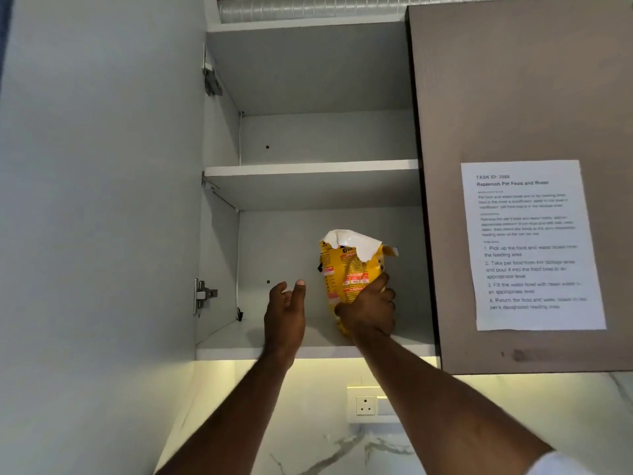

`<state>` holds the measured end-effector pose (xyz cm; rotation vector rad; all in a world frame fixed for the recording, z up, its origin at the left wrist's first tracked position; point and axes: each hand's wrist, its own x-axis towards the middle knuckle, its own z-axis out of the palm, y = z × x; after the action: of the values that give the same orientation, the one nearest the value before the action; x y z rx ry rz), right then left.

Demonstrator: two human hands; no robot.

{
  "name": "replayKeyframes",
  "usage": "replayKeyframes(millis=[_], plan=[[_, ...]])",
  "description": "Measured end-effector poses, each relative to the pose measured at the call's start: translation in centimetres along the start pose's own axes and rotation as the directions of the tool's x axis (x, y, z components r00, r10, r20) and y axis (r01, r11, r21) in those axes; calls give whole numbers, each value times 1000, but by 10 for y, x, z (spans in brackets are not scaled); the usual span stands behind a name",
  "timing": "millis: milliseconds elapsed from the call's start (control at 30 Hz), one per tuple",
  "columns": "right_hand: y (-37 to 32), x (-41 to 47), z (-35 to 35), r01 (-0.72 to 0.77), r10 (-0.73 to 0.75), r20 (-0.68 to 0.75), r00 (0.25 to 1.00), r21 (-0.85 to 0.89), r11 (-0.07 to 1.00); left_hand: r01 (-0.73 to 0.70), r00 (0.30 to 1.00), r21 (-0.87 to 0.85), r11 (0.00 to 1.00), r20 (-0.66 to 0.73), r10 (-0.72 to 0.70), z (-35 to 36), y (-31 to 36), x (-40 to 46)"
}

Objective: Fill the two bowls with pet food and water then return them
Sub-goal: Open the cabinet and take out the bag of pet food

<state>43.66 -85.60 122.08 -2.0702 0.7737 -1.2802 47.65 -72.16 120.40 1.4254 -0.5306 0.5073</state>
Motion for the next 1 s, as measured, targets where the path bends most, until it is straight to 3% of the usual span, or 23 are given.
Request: replayKeyframes(millis=[200, 300, 433, 600, 700, 1000], plan=[[24, 3, -35, 88, -115, 129, 985, 198, 976, 56, 991, -93, 994, 126, -45, -3, 1, 0], [37, 0, -54, 99, -194, 208, 959, 398, 912, 97, 965, -146, 984, 255, -58, -7, 2, 0], [51, -9, -88, 29, -283, 342, 896, 590, 807, 171, 888, -247, 954, 457, -41, -14, 12, -7], [73, -15, -122, -10, -451, 470, 759, 700, 714, 185, 743, -326, 927, 664, 86, -11, 29, -22], [86, -18, -136, -21, -503, 494, 709, 728, 685, 160, 715, -339, 927, 687, 128, -3, 41, -33], [116, -55, -198, -19, -499, 477, 724, 736, 677, 107, 791, -403, 909, 589, 168, 29, 60, -96]])
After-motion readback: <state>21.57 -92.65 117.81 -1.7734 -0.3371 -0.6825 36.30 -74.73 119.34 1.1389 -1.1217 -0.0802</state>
